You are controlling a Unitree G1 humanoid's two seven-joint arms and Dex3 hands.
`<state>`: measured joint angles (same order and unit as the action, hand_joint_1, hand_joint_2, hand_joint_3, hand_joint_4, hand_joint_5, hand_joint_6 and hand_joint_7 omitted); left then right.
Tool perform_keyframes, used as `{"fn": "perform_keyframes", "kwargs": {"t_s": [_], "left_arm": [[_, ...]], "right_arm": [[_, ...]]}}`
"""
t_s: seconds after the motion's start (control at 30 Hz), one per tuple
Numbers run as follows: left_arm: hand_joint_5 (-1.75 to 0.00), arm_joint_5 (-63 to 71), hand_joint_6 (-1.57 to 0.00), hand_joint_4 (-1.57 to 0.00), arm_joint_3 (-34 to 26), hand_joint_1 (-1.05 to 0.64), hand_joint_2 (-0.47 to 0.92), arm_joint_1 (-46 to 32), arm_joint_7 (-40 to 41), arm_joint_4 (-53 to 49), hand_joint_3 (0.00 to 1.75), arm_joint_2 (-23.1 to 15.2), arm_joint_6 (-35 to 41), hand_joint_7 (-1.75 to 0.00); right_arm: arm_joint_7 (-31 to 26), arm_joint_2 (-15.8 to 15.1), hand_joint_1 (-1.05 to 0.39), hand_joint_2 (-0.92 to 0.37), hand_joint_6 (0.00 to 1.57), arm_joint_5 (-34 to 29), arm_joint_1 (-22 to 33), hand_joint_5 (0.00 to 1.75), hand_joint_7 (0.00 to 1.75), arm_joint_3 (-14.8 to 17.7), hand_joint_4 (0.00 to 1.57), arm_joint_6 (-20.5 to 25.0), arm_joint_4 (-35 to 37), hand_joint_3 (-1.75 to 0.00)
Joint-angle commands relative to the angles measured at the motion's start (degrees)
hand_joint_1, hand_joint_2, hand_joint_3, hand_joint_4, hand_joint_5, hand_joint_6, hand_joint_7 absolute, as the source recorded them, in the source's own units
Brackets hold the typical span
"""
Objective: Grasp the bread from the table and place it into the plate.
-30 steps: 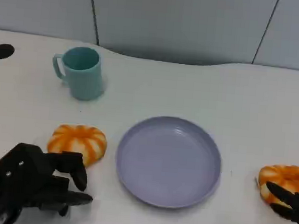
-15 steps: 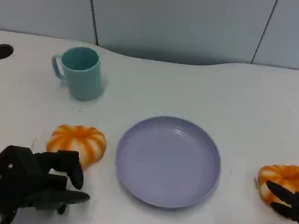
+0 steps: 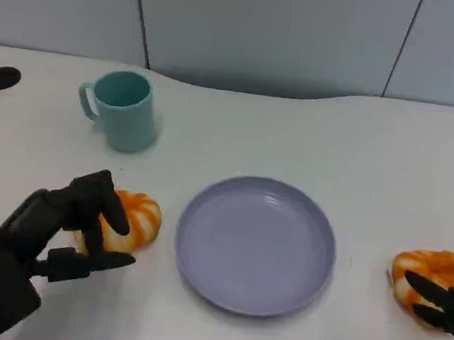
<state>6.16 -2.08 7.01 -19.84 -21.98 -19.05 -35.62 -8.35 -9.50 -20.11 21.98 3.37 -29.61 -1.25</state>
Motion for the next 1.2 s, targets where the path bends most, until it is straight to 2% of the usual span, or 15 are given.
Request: {"fn": "perform_keyframes", "kwargs": {"t_s": [0.03,0.1,0.13,0.2,0.23,0.3,0.37,0.4,0.43,0.53,0.63,0.83,0.97,1.07,1.2], "left_arm": [[-1.31,15.1,-0.42,-0.36,1.7,-0.48,0.9,2.9,7.4,-0.4,0.0,-7.4,-6.1,-0.76],[-0.94,24.8,-0.4,-0.22,3.6,-0.61,0.91,3.7,10.2,2.3,0.01,-11.2,-4.9,-0.25],[-0.83,27.7,-0.37,-0.17,4.3,-0.65,0.91,3.9,10.9,3.4,0.01,-12.4,-4.1,-0.14],[-0.72,29.8,-0.34,-0.13,5.2,-0.68,0.92,4.0,12.0,4.3,0.01,-13.3,-3.2,-0.04],[-0.7,32.6,-0.34,-0.13,5.9,-0.68,0.92,4.1,10.3,7.2,0.01,-14.2,0.0,-0.02],[-0.32,36.1,-0.17,-0.03,7.1,-0.77,0.92,4.0,8.1,11.2,0.01,-15.5,4.6,-0.01],[-0.24,38.5,-0.13,-0.01,8.5,-0.79,0.92,4.4,6.3,13.8,0.01,-16.4,8.1,0.0],[-0.1,39.8,-0.06,0.0,9.6,-0.79,0.89,5.1,4.8,14.7,0.0,-16.6,10.0,0.0],[-0.05,40.6,-0.03,0.0,10.5,-0.79,0.87,5.8,3.5,15.3,0.0,-16.7,11.6,0.0],[0.0,42.1,0.0,0.0,13.0,-0.8,0.86,8.0,0.5,15.2,0.01,-16.6,15.6,0.0],[0.0,41.6,0.0,0.0,15.5,-0.8,0.87,11.3,-0.1,10.2,0.01,-16.0,16.8,0.0],[0.0,40.7,-0.01,0.0,22.0,-0.72,0.84,21.3,-2.0,-5.7,0.0,-12.4,18.5,-0.01],[0.0,43.3,-0.05,0.0,27.6,-0.67,0.78,28.4,0.8,-18.8,0.0,-9.1,18.9,-0.02],[0.0,44.0,-0.07,-0.01,30.7,-0.85,0.85,32.6,3.3,-26.9,0.03,-7.2,17.9,-0.02],[-0.01,45.4,-0.08,-0.03,34.9,-0.88,0.87,36.5,7.5,-36.1,0.02,-4.8,16.8,-0.02]], "right_arm": [[-0.2,-0.3,-0.35,-0.92,0.65,0.3,-0.1,0.01,0.0,0.1,0.82,0.4,-0.2,-0.34],[-0.3,-0.1,-0.35,-0.92,0.65,-0.1,0.0,0.01,0.0,0.0,0.82,0.9,-0.6,-0.34],[-0.4,0.0,-0.35,-0.92,0.65,-0.3,0.1,0.01,0.0,0.0,0.82,1.1,-0.8,-0.33],[-0.4,0.0,-0.36,-0.92,0.65,-0.4,0.2,0.01,0.0,0.0,0.82,1.4,-1.0,-0.33],[-0.4,0.0,-0.36,-0.92,0.65,-0.3,0.1,0.01,0.0,0.0,0.82,1.2,-0.9,-0.33],[-0.5,0.0,-0.35,-0.92,0.66,-0.1,0.1,0.02,0.0,-0.1,0.84,0.9,-0.7,-0.33],[-0.4,0.1,-0.35,-0.92,0.66,-0.2,0.2,0.02,0.0,-0.1,0.85,1.3,-1.1,-0.33],[-0.3,0.1,-0.36,-0.92,0.66,-0.3,0.3,0.02,0.0,-0.2,0.84,1.6,-1.4,-0.33],[-0.3,0.2,-0.36,-0.92,0.66,-0.3,0.5,0.02,0.0,-0.2,0.84,1.9,-1.7,-0.33],[-0.3,0.2,-0.36,-0.92,0.66,-0.1,0.5,0.01,0.0,-0.3,0.83,2.1,-1.9,-0.33],[-0.2,0.0,-0.36,-0.92,0.66,0.1,0.4,0.01,0.0,-0.4,0.82,1.7,-1.6,-0.33],[0.3,0.1,-0.36,-0.92,0.65,0.6,0.7,0.01,0.0,-0.4,0.83,2.3,-2.2,-0.34],[0.3,0.2,-0.36,-0.92,0.65,0.7,0.9,0.03,0.0,-0.4,0.86,2.1,-2.3,-0.33],[0.4,0.3,-0.35,-0.92,0.65,1.2,1.2,0.03,0.0,-0.3,0.87,1.9,-2.4,-0.33],[0.3,0.3,-0.35,-0.92,0.65,1.5,1.4,0.03,0.0,-0.2,0.86,1.7,-2.4,-0.33]]}}
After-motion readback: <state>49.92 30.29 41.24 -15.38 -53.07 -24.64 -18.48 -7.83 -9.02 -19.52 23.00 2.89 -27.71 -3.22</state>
